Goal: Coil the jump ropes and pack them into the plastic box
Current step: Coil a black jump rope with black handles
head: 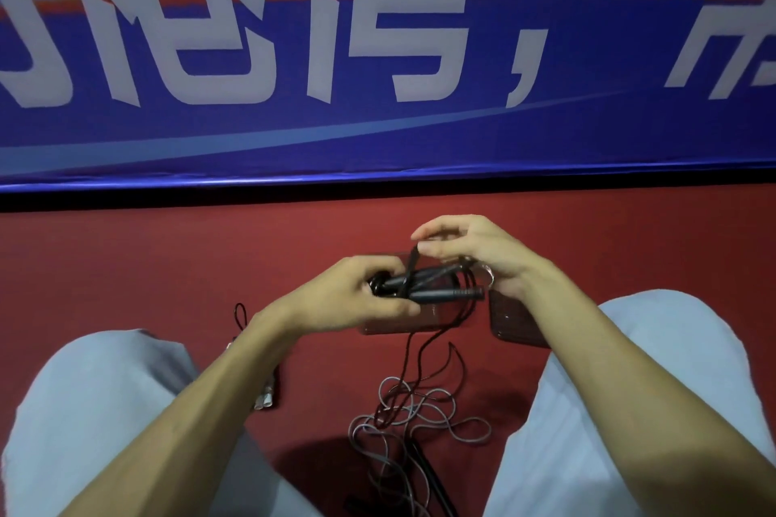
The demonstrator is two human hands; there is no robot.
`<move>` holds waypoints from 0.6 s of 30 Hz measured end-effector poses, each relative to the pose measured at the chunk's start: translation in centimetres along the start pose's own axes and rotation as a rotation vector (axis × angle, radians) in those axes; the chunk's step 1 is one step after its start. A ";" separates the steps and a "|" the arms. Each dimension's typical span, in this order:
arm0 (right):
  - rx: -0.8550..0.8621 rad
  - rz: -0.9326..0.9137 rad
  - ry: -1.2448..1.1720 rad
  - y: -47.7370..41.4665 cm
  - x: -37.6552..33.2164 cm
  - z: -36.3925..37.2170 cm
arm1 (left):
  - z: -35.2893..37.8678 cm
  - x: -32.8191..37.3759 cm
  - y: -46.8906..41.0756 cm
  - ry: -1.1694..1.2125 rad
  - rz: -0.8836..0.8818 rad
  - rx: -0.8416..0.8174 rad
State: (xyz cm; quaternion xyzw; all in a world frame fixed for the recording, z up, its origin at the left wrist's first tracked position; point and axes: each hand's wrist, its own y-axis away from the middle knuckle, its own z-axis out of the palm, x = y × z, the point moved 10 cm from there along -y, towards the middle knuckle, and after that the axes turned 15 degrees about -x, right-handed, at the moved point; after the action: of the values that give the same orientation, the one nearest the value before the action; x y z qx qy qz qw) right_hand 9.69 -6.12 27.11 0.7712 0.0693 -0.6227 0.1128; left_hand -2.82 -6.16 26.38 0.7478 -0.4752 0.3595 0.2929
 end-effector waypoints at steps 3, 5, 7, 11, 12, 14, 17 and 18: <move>0.048 -0.084 -0.383 -0.1 -0.1 -0.3 | -1.4 0.9 0.6 0.224 0.081 0.062; 0.102 -0.106 -0.453 -0.3 0.0 -0.3 | -2.6 1.0 1.1 0.287 0.096 0.148; 0.061 -0.065 -0.333 -0.5 -0.1 0.5 | -3.4 0.7 1.4 0.314 0.092 0.219; -0.176 0.067 -0.061 -0.6 0.4 3.2 | -4.2 -0.9 1.6 0.351 0.017 0.299; -0.204 0.087 -0.005 -0.5 0.6 3.5 | -4.1 -1.3 1.6 0.365 0.000 0.306; -0.275 0.133 0.088 -0.2 0.9 4.3 | -3.9 -1.7 1.3 0.361 -0.020 0.302; -0.369 0.236 0.252 0.4 2.1 5.1 | -4.2 -1.8 1.0 0.284 -0.033 0.339; -0.385 0.272 0.309 0.5 2.6 5.1 | -4.3 -2.0 0.9 0.268 -0.043 0.346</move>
State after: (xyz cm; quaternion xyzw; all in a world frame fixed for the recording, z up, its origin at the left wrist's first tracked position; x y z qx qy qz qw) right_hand 5.58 -8.02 23.60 0.8237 0.0987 -0.4522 0.3276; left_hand -5.38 -2.18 27.23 0.7422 -0.3473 0.5257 0.2284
